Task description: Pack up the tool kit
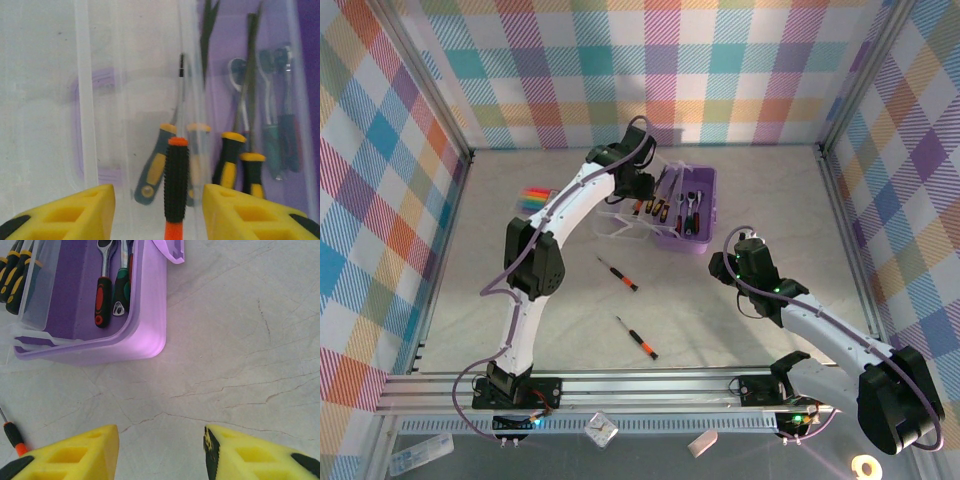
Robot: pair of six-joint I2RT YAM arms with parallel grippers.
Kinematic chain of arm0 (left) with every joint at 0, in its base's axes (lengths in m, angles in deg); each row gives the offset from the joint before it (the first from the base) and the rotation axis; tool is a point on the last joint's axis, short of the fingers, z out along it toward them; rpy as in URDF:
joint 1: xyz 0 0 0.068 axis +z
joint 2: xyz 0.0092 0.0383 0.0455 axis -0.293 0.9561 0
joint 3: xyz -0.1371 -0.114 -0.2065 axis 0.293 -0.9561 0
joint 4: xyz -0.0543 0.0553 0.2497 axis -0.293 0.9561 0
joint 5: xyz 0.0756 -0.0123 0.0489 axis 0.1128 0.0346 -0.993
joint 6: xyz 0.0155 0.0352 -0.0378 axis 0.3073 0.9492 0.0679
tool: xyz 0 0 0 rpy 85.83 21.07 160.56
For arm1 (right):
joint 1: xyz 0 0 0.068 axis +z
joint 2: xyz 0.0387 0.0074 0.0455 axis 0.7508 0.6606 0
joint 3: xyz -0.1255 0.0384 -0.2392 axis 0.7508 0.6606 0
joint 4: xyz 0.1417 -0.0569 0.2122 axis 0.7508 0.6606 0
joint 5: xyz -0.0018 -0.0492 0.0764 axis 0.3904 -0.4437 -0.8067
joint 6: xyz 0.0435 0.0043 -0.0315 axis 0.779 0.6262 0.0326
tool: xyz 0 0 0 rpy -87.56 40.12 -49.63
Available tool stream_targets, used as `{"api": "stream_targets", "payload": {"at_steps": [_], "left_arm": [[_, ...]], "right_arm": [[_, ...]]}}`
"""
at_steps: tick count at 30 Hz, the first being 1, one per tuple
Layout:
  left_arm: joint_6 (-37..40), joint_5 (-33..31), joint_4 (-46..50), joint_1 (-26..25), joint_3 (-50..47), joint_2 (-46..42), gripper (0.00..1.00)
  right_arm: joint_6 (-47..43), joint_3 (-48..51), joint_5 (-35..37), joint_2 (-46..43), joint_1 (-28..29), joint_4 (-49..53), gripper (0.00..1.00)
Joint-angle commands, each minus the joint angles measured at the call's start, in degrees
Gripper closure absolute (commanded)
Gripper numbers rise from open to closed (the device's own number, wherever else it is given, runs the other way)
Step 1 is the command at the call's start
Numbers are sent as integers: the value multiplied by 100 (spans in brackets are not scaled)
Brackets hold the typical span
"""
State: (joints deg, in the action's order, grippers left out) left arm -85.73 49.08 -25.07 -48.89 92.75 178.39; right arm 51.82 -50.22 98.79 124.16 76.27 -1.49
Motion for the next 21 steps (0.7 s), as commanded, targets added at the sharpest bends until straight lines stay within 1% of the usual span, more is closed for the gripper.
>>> {"api": "stream_targets", "payload": {"at_steps": [1,2,5,8,10,12,15,21], "left_arm": [[-146,200,-40,-40,-203,-944,50],[-189,213,-145,-40,-419,-1176,49],[-378,239,-747,-40,-1525,-2085,48],[-776,137,-1629,-45,-3129,-3231,41],[-1145,-41,-2073,-46,-4163,-3954,37],[-1518,-186,-2164,-49,-4972,-4451,35],[-2090,-292,-1960,-49,-5855,-4937,34],[-3374,-388,-1703,-147,-7039,-5315,36]], "right_arm": [[-85,30,3,10,-2,-197,51],[-79,30,-6,42,-2,-212,51],[-76,-5,-67,162,-2,-241,51],[-78,-38,-87,311,-2,-245,51],[-105,-138,-87,430,-2,-155,50],[-107,-194,-100,503,-2,-92,50],[-100,-199,-172,548,-2,-121,50],[-86,-270,-218,636,-2,-22,49]]}}
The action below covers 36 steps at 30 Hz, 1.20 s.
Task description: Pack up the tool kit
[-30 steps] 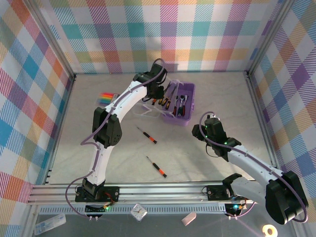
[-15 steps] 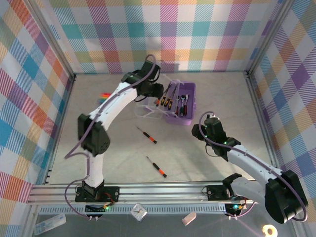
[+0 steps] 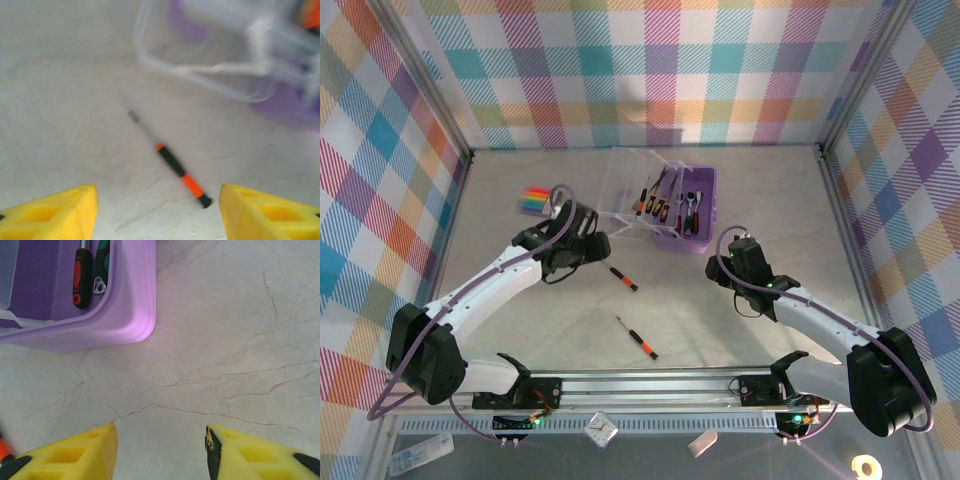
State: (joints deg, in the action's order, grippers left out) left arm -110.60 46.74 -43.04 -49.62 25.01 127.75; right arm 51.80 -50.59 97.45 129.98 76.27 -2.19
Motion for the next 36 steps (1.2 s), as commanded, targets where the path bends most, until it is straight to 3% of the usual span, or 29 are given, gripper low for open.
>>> {"api": "stream_targets", "payload": {"at_steps": [1,7,19,29,36], "left_arm": [[-1058,-122,-5,-142,-437,-272,37],[-1898,-400,250,-711,-625,-154,38],[-3766,-720,139,-2623,-608,697,41],[-4569,-544,31,-3448,-318,1747,51],[-4765,-515,-242,-3576,-328,2061,68]], "right_arm": [[-76,-260,-109,64,-2,80,49],[-52,-267,-190,47,-1,80,48],[-57,-245,10,-7,-2,136,47],[-37,-241,64,38,-2,123,47],[-50,-267,64,99,-2,142,47]]}}
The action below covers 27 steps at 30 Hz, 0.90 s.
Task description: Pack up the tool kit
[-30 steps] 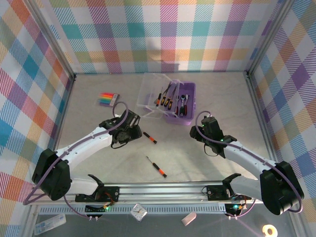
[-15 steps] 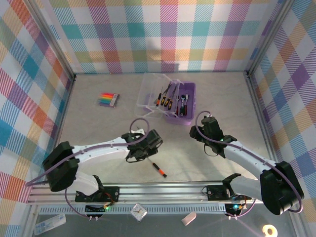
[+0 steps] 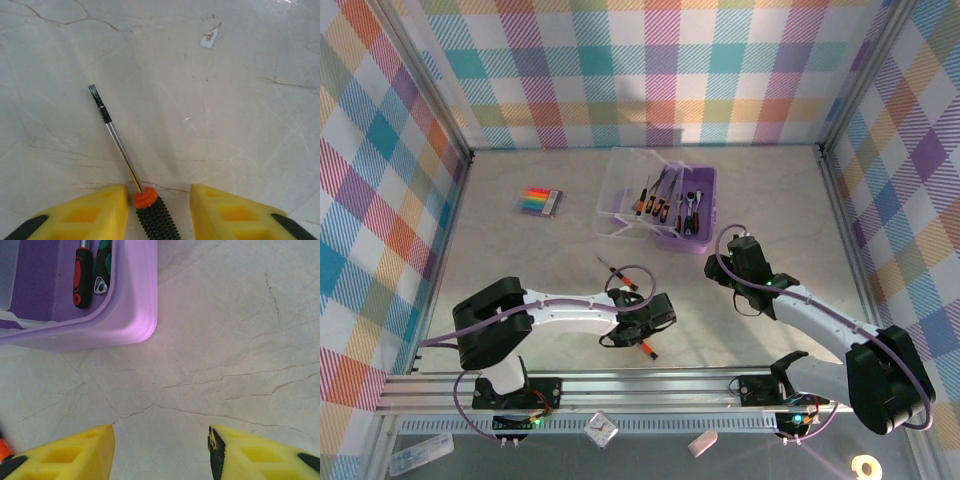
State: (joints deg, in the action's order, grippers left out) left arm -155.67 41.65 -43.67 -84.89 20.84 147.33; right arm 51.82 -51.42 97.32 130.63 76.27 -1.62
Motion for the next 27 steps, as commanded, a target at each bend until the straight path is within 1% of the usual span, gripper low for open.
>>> {"api": "stream_targets", "payload": {"at_steps": [1,4,7,15,23,27], "left_arm": [[-253,-48,-153,-42,68,94,71],[-234,-264,66,-40,41,55,77],[-154,-487,151,-26,-70,-40,80],[237,-640,70,317,-474,-428,90],[652,-1083,701,569,-386,-1000,91],[1015,-1241,949,730,-197,-1164,91]], "right_arm": [[-45,-181,68,27,-2,79,47],[-62,-174,111,-44,-3,109,47],[-67,-149,147,-107,-1,109,47],[-71,-136,156,-163,-2,119,47],[-64,-114,148,-239,-2,121,47],[-63,-120,138,-230,-4,120,46]]}}
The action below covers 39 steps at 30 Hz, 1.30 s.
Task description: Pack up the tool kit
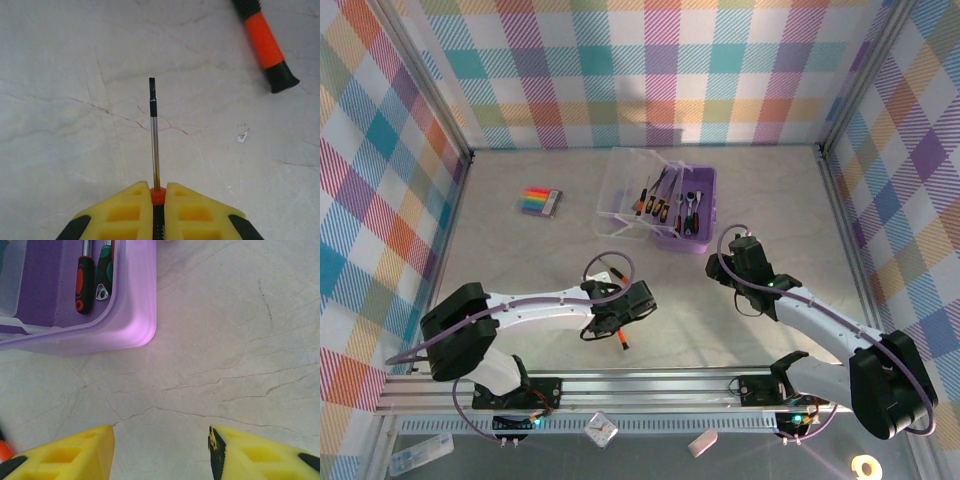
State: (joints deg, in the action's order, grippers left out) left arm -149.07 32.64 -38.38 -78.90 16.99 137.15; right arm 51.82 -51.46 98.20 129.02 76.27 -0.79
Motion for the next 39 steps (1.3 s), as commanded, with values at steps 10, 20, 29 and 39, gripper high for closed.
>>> {"api": "stream_targets", "payload": {"at_steps": [10,20,29,39], "left_arm": [[1617,-400,655,790,1012,-42,91],[3280,-232,916,1613,2547,544,91],[4532,-162,1119,2207,4282,1188,91],[5599,181,1091,2702,6244,2657,91]], "right_arm": [[-61,-109,42,-52,-6,19,47],[-46,-100,16,-59,-2,-9,47],[-47,-91,16,-24,-2,-25,47],[-39,-96,-63,27,-2,-61,47]]}}
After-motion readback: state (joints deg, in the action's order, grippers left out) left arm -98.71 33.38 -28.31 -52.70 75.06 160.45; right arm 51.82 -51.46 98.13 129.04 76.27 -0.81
